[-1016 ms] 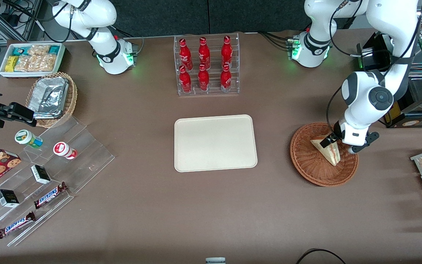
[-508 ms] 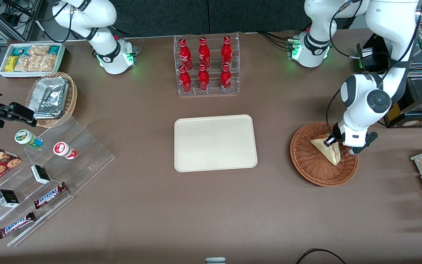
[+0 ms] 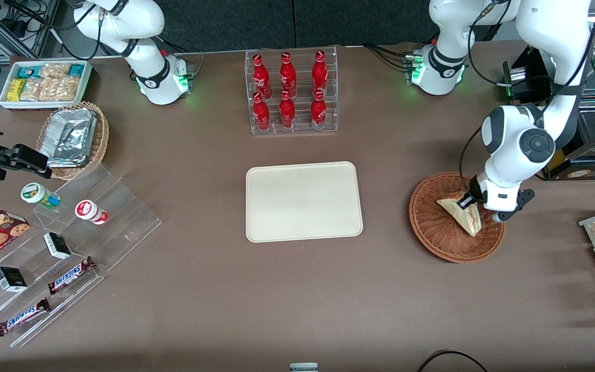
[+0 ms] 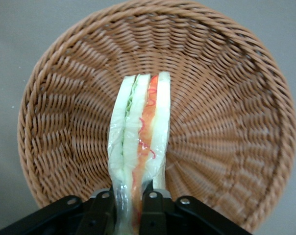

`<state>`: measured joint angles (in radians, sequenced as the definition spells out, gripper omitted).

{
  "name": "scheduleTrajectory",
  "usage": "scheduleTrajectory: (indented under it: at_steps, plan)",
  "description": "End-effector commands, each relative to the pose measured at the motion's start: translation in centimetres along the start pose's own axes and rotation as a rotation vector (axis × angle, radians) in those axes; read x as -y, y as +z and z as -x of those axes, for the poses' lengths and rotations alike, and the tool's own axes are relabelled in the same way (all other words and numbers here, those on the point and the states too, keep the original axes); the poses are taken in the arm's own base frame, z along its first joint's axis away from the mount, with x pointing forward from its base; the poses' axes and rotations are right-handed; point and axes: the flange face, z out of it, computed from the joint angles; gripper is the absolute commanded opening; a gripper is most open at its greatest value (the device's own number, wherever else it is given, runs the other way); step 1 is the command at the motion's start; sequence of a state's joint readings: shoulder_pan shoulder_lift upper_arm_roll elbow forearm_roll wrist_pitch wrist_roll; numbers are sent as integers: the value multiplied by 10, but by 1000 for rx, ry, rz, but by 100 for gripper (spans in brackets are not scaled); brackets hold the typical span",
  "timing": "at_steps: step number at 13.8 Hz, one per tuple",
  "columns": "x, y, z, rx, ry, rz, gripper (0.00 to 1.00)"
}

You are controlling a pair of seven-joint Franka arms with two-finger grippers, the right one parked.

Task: Place sandwich from basket to tray
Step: 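Lower the left gripper and close it on the wrapped sandwich, then lift the sandwich and carry it over the white tray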

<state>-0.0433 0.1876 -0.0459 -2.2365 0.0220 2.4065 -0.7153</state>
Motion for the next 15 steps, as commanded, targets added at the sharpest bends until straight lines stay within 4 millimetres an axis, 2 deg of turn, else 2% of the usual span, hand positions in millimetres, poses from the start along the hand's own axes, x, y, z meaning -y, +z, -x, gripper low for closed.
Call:
scheduleTrajectory:
  at_steps: [1, 3, 5, 8, 11, 13, 15]
  plan:
    - [-46, -47, 6, 26, 59, -48, 0]
    - [-75, -68, 22, 34, 110, -60, 0]
    - [-119, -65, 54, 32, 192, -58, 0]
    - [-186, -63, 120, 31, 339, -59, 0]
    - [-244, -58, 180, 29, 455, -48, 0]
    - [-287, -55, 210, 14, 481, -24, 0]
    - [-320, -44, 237, 23, 481, -39, 0]
